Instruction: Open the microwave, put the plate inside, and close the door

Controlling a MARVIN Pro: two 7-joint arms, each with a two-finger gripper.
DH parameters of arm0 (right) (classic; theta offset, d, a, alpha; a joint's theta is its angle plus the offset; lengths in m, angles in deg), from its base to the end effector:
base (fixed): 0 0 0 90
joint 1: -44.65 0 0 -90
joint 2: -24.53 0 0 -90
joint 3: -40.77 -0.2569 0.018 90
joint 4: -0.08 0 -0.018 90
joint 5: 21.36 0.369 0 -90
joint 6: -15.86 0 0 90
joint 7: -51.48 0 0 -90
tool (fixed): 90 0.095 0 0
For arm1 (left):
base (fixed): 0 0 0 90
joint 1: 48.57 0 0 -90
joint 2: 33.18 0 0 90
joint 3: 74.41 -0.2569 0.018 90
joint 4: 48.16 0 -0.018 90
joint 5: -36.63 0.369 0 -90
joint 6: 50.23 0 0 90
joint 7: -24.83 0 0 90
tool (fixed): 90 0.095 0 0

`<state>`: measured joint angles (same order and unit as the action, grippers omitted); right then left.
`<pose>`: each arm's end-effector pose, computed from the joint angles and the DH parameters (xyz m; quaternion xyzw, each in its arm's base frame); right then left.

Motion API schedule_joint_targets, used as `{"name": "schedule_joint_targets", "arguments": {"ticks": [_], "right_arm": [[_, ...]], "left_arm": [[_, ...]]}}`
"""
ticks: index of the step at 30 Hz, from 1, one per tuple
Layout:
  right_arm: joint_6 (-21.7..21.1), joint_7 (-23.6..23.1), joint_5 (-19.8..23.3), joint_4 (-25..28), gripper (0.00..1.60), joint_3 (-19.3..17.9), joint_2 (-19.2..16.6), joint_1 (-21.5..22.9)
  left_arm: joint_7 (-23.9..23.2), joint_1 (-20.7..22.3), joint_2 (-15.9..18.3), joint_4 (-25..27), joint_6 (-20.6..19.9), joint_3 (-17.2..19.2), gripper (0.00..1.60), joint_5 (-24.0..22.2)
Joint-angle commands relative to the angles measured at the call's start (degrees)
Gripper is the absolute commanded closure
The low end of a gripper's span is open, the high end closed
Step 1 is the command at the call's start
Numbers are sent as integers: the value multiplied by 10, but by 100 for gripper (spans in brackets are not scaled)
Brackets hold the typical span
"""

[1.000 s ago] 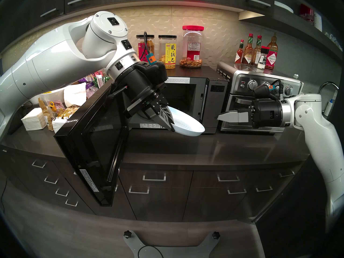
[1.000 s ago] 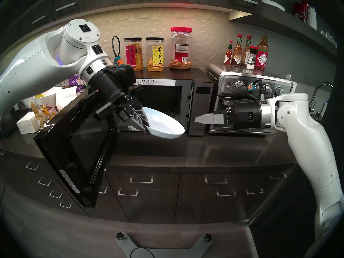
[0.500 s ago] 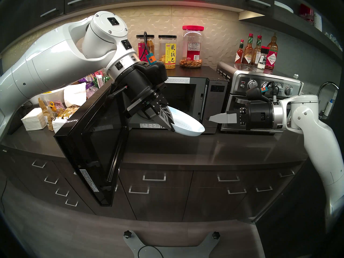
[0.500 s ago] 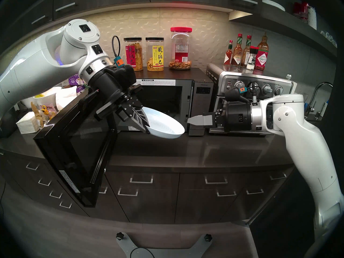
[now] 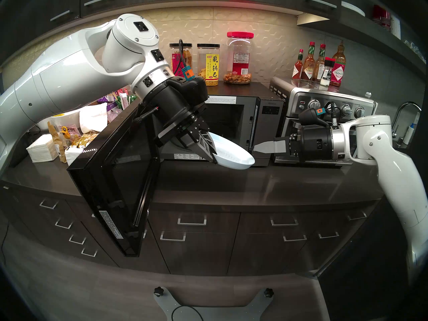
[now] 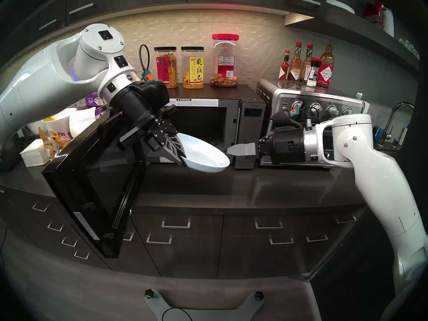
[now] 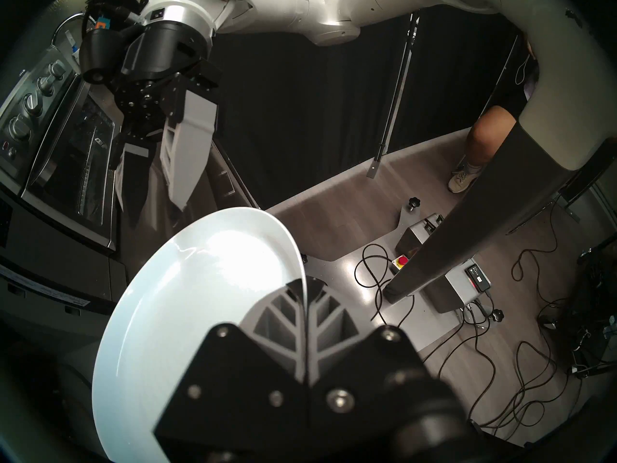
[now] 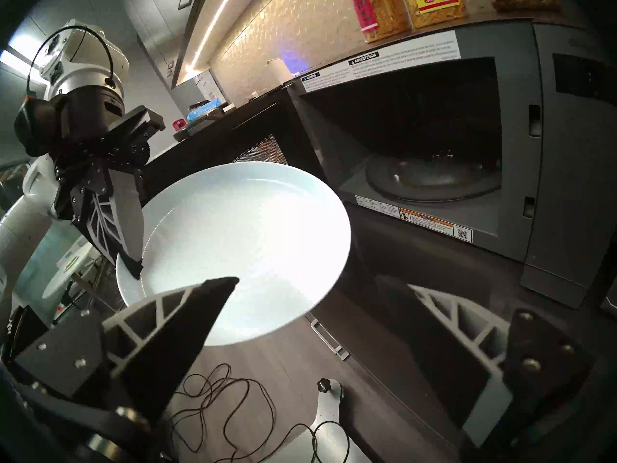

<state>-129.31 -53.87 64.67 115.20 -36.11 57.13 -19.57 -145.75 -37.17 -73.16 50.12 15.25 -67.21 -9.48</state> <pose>0.4124 0.0247 -0.0011 -0.7801 -0.2751 -0.4050 0.3896 0.4006 -0.1342 0.0603 0.4920 -0.8021 0.2279 0.2503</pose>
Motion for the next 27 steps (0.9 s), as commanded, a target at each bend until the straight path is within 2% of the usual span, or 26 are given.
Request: {"name": "schedule_joint_targets", "arguments": {"ticks": [1, 10, 27], "right_arm": [[2, 41, 37, 4, 0, 17, 3, 36], [2, 86, 63, 8, 0, 34, 14, 43], [2, 141, 95, 13, 0, 54, 24, 53]], "left_arm": [[-6, 9, -1, 0, 1, 7, 160, -3], [-6, 9, -1, 0, 1, 7, 160, -3], [-6, 9, -1, 0, 2, 6, 160, -3]]}}
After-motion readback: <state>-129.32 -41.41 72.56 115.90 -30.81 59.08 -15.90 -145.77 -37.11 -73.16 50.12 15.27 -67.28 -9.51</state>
